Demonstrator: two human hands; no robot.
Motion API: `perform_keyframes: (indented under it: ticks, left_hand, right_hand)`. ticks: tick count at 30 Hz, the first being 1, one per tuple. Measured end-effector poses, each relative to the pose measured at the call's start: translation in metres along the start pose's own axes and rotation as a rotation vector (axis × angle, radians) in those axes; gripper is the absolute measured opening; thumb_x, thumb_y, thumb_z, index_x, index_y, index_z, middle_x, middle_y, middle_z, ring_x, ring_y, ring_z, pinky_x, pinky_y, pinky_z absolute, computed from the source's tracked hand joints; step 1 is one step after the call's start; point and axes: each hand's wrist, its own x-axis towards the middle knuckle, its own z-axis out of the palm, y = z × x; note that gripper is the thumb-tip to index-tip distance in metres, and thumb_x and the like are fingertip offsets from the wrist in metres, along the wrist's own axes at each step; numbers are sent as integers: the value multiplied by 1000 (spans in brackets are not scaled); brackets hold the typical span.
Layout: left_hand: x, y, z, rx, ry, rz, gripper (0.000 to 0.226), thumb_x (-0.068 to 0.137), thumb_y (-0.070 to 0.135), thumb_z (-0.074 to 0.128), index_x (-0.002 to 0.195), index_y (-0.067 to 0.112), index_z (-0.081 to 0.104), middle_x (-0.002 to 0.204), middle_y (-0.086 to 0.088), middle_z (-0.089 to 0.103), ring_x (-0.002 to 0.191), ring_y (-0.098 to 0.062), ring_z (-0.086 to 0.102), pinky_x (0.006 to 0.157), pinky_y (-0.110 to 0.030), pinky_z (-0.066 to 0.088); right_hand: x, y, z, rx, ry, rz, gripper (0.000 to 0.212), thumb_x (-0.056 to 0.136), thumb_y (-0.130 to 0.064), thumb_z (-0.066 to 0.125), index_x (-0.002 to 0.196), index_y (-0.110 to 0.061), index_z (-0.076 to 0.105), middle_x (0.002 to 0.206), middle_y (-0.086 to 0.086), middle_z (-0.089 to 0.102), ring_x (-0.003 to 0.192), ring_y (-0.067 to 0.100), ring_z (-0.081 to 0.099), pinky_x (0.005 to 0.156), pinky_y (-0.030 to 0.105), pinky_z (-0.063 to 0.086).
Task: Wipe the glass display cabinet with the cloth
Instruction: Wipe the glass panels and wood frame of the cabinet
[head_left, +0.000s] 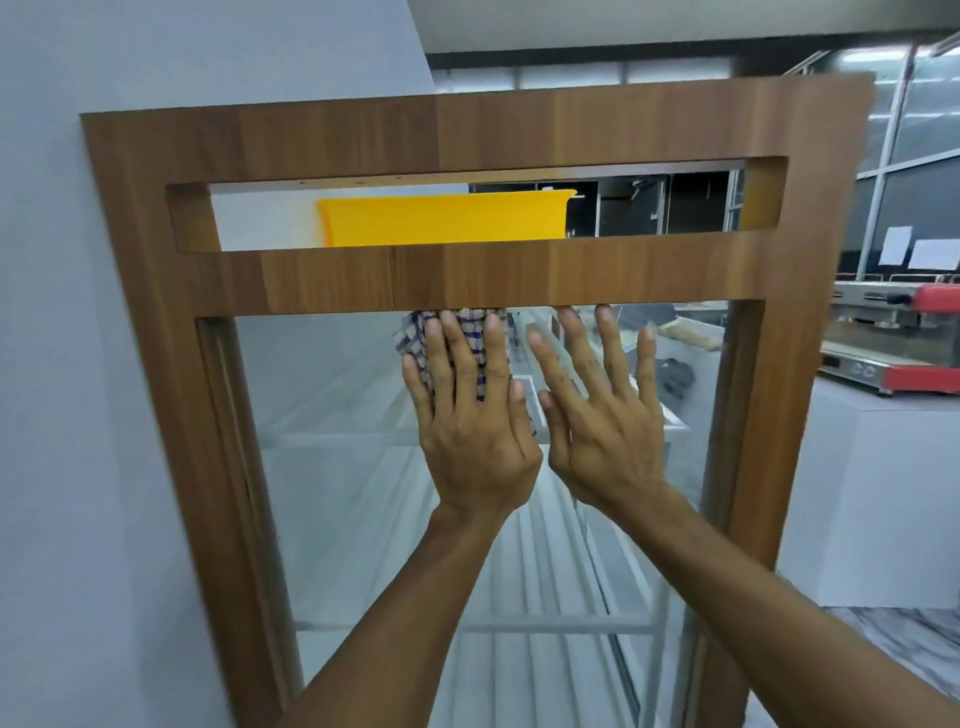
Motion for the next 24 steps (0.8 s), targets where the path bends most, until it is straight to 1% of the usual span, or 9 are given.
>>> perform_keyframes:
  ticks: [3, 5, 8, 12, 15, 17, 20, 22, 24]
  left_hand:
    - [-2, 22, 7, -21, -12, 57, 52, 109, 29, 35, 158, 12, 29, 166, -20, 24, 157, -32, 13, 128, -55, 10]
    - [-3, 33, 12, -12, -11, 30, 54, 108, 28, 38, 158, 12, 29, 166, -20, 23, 157, -33, 13, 128, -54, 9]
    - [-4, 51, 17, -10, -29, 48, 54, 108, 28, 37, 158, 12, 29, 166, -21, 23, 157, -33, 13, 128, -56, 9]
    - [-5, 74, 24, -16, -30, 50, 55, 107, 26, 39, 158, 11, 29, 166, -22, 23, 157, -34, 14, 127, -58, 10]
    - [-7, 83, 28, 5, -41, 41, 56, 106, 27, 39, 159, 11, 27, 166, -22, 23, 157, -35, 14, 127, -59, 11]
    - [-7, 96, 32, 9, -44, 69, 55, 107, 28, 37, 159, 11, 28, 166, -22, 23, 157, -32, 11, 127, -57, 10]
    - [-8, 122, 42, -4, -39, 51, 55, 108, 29, 34, 159, 11, 27, 167, -22, 21, 158, -29, 8, 128, -56, 8]
    - [-9, 134, 46, -8, -48, 7, 56, 107, 30, 32, 160, 11, 25, 167, -22, 19, 158, -30, 7, 128, -55, 6]
    - [-10, 145, 50, -11, -84, 39, 57, 107, 30, 31, 160, 11, 24, 168, -20, 14, 159, -30, 4, 128, -55, 4]
  right_hand:
    - [-5, 22, -8, -23, -3, -17, 52, 110, -38, 32, 160, -25, 28, 167, 9, 22, 157, 32, 11, 126, 57, 0]
    - [-10, 33, -11, -25, -6, -5, 52, 110, -39, 31, 159, -24, 30, 167, 9, 22, 157, 32, 9, 126, 57, 1]
    - [-17, 47, -16, -15, -14, 19, 53, 109, -39, 32, 160, -23, 26, 168, 9, 18, 157, 31, 7, 126, 58, 4]
    - [-22, 60, -25, -19, 21, 71, 57, 107, -34, 41, 159, -11, 30, 167, 13, 18, 158, 26, -4, 128, 51, -2]
    - [-28, 73, -35, 10, 88, 96, 56, 106, -25, 44, 156, -3, 34, 164, 16, 27, 157, 26, 1, 128, 53, 5]
    - [-32, 86, -41, 52, 102, 84, 53, 107, -23, 37, 155, -1, 32, 163, 18, 31, 156, 26, 7, 128, 54, 8]
    - [-36, 103, -49, 116, 101, 88, 53, 110, -26, 23, 155, 2, 27, 163, 20, 27, 154, 29, 17, 129, 48, 8]
    - [-39, 117, -53, 140, 94, 105, 55, 109, -26, 27, 155, 3, 24, 164, 21, 23, 155, 31, 16, 128, 48, 9]
    - [-42, 132, -54, 148, 73, 87, 59, 108, -29, 31, 157, 2, 21, 166, 19, 18, 156, 30, 12, 128, 51, 11]
